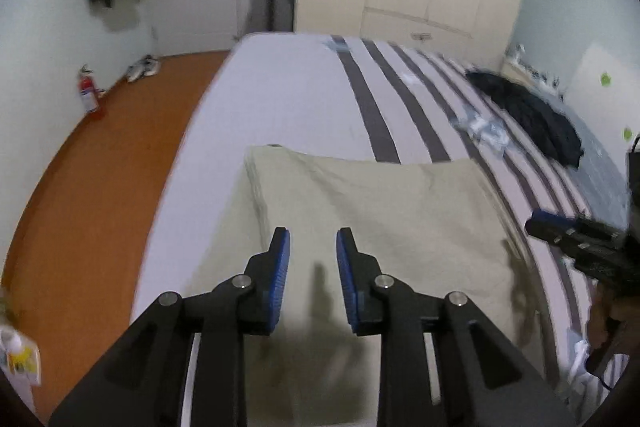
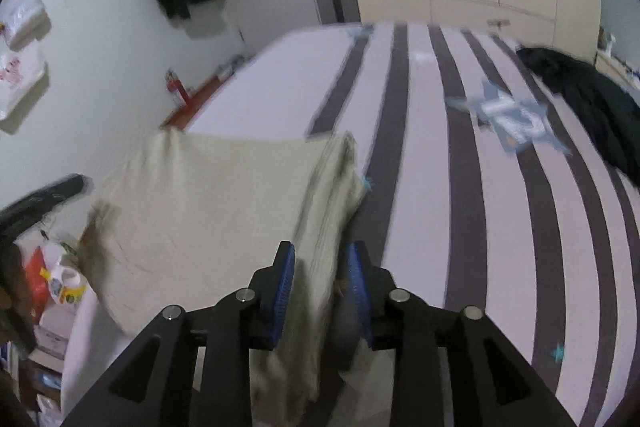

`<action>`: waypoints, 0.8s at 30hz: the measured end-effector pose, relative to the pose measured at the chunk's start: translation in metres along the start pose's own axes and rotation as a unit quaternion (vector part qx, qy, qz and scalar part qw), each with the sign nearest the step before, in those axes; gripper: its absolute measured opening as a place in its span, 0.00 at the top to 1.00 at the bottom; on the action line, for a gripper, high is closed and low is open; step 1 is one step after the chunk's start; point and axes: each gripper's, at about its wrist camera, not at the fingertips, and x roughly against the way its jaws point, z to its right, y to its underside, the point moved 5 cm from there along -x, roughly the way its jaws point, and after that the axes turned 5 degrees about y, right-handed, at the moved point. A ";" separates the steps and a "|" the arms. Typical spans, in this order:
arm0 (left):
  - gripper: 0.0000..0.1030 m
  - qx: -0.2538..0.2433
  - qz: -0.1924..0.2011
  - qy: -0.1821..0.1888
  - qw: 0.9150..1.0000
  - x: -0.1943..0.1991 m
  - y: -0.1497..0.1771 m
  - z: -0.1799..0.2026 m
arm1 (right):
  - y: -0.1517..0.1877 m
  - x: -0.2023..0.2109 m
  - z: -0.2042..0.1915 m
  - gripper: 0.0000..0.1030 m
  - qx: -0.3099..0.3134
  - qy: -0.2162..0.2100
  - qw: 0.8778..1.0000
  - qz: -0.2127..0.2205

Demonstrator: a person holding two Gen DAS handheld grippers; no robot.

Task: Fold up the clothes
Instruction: 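Open both grippers and press the folded bundle flat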

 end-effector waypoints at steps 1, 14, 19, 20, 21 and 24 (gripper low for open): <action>0.79 0.003 -0.021 -0.003 1.000 -0.018 0.004 -0.002 | -0.007 -0.001 -0.007 0.73 -0.002 -0.015 1.000 0.005; 0.95 0.088 0.006 -0.045 0.995 -0.028 0.009 -0.026 | -0.008 -0.099 -0.029 0.88 0.010 0.022 1.000 0.008; 0.80 0.050 0.042 0.019 0.998 -0.021 -0.034 0.001 | -0.022 -0.077 -0.019 0.82 -0.002 0.010 1.000 0.028; 0.79 0.038 0.032 0.023 0.998 -0.032 -0.042 0.008 | -0.029 -0.082 -0.021 0.76 -0.006 0.003 0.999 0.038; 0.79 0.020 0.013 0.014 1.000 -0.049 -0.046 0.010 | -0.037 -0.084 -0.026 0.73 -0.004 -0.001 0.999 0.048; 0.80 0.045 -0.033 -0.013 0.998 -0.092 -0.034 -0.008 | -0.054 -0.100 -0.037 0.65 0.003 -0.009 0.998 0.056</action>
